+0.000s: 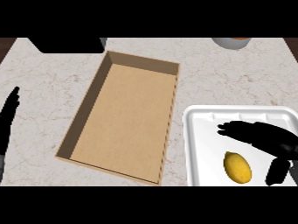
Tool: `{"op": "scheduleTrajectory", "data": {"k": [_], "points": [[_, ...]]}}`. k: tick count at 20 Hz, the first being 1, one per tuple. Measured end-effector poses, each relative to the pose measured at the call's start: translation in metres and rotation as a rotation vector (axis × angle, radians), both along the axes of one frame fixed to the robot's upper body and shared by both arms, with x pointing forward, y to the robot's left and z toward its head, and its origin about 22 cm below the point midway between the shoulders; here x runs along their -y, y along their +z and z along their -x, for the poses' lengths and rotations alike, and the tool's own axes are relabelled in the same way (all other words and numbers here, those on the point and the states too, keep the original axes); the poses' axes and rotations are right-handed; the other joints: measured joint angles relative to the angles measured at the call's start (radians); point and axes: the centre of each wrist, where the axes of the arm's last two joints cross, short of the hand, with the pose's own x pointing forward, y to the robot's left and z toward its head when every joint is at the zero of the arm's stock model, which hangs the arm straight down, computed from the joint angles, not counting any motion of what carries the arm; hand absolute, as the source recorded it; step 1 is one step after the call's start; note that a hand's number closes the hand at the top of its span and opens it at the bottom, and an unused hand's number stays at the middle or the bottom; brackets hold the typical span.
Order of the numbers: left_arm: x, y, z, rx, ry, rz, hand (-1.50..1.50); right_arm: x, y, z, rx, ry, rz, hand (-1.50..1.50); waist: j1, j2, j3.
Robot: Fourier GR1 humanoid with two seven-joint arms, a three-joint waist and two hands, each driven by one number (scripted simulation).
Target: Pick the lemon from the tray and place it in the cardboard box
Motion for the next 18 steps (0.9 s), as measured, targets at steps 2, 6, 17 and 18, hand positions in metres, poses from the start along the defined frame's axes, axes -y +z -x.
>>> {"op": "scheduleTrajectory", "data": {"k": [2, 6, 17, 18], "points": [[0.005, 0.000, -0.003, 0.001, 0.003, -0.001, 0.00, -0.003, 0.004, 0.004, 0.003, 0.003, -0.008, -1.50, -0.001, 0.000, 0.000], [0.001, 0.001, -0.001, 0.000, 0.003, -0.003, 0.00, -0.009, 0.003, 0.010, -0.003, 0.022, -0.032, -1.50, -0.001, 0.000, 0.000], [0.006, 0.004, 0.002, 0.007, 0.001, -0.004, 0.00, -0.027, 0.015, 0.027, 0.002, 0.057, -0.007, -1.50, 0.000, -0.001, 0.000], [0.005, 0.004, 0.002, 0.007, 0.005, -0.006, 0.00, -0.028, 0.010, 0.031, -0.003, 0.053, 0.007, -1.50, -0.001, -0.001, 0.000]]}}
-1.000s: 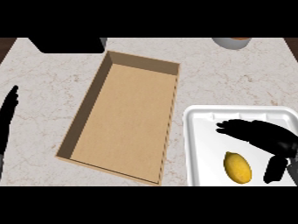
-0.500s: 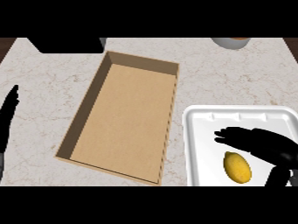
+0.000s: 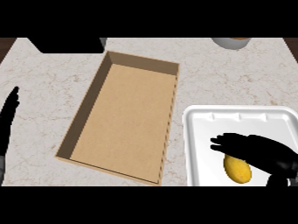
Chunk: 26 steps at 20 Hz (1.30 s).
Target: Pick the lemon from the tray and place it in the cardboard box
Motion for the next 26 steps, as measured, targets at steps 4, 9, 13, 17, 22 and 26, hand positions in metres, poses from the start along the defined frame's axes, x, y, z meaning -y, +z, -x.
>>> {"op": "scheduleTrajectory", "data": {"k": [4, 9, 13, 17, 22, 26], "points": [[-0.001, 0.001, -0.004, -0.005, -0.005, -0.004, 0.00, -0.004, -0.007, 0.003, -0.016, -0.016, 0.051, -1.50, -0.001, 0.001, 0.000], [-0.002, 0.001, -0.002, -0.006, -0.004, 0.004, 0.00, -0.018, -0.027, 0.006, -0.011, -0.037, 0.068, 1.50, 0.001, 0.001, 0.000], [-0.004, -0.001, 0.000, -0.008, -0.009, 0.007, 0.00, -0.023, -0.034, 0.002, 0.107, -0.045, 0.023, 1.50, 0.001, -0.001, -0.003], [-0.006, -0.001, -0.002, -0.003, -0.008, 0.001, 0.00, -0.026, -0.037, -0.009, 0.195, -0.058, 0.000, 1.50, 0.001, -0.002, -0.006], [-0.002, 0.005, -0.009, 0.002, -0.026, 0.000, 0.00, -0.027, -0.019, -0.075, 0.263, -0.112, -0.025, 1.50, 0.021, 0.005, -0.001], [-0.003, 0.003, -0.011, 0.004, -0.029, 0.003, 0.00, -0.024, -0.009, -0.115, 0.336, -0.153, -0.050, 1.50, 0.024, 0.008, 0.000]]}}
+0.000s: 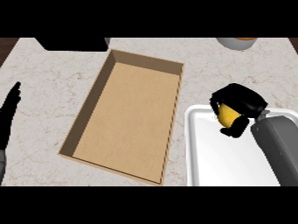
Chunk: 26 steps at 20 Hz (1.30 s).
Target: Pick the lemon from the tray and place it in the cardboard box
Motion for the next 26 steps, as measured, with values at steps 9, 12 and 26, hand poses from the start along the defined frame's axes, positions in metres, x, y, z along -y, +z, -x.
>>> {"op": "scheduleTrajectory", "data": {"k": [9, 12, 26], "points": [[-0.002, -0.002, 0.001, -0.002, 0.019, -0.006, 0.00, 0.017, 0.059, -0.036, 0.280, -0.044, -0.153, 1.50, -0.015, -0.005, 0.000], [-0.001, -0.004, 0.002, -0.010, 0.019, 0.000, 0.00, 0.007, 0.080, -0.040, 0.362, 0.008, -0.247, 1.50, -0.018, -0.007, 0.000], [0.003, -0.007, 0.003, -0.012, 0.025, -0.002, 0.00, -0.105, 0.145, -0.039, 0.227, 0.162, -0.504, 1.50, -0.020, -0.009, -0.001]]}}
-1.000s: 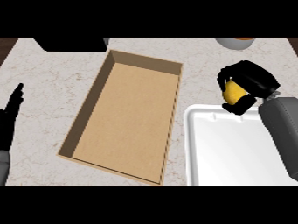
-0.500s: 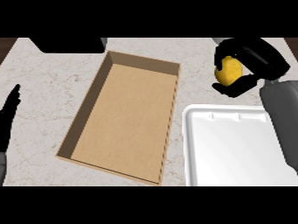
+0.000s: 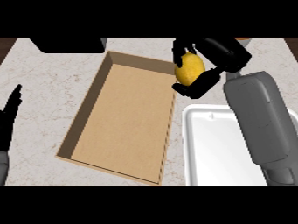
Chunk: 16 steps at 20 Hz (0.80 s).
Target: Pick the lemon from the tray and place it in the cardboard box
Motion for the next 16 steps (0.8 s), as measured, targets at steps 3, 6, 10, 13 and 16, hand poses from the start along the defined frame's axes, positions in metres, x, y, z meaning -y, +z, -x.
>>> {"op": "scheduleTrajectory", "data": {"k": [3, 6, 10, 13, 16], "points": [[0.001, -0.001, 0.003, 0.001, -0.007, -0.001, 0.00, -0.033, 0.007, 0.005, -0.045, 0.000, -0.034, 1.50, 0.004, 0.000, 0.000], [-0.001, -0.001, 0.004, 0.001, -0.017, -0.002, 0.00, -0.062, 0.009, 0.007, -0.105, -0.007, -0.057, 1.50, 0.010, 0.001, 0.000], [0.001, 0.002, 0.000, 0.009, -0.026, 0.001, 0.00, -0.096, 0.011, 0.003, -0.177, -0.016, -0.068, 1.50, 0.021, 0.004, 0.000], [0.004, 0.004, 0.000, 0.012, -0.033, 0.002, 0.00, -0.118, 0.007, -0.001, -0.210, -0.018, -0.063, 1.50, 0.028, 0.006, 0.000], [0.008, 0.004, -0.004, 0.009, -0.044, 0.003, 0.00, -0.135, 0.005, -0.007, -0.223, -0.033, -0.045, 1.50, 0.036, 0.009, 0.000]]}}
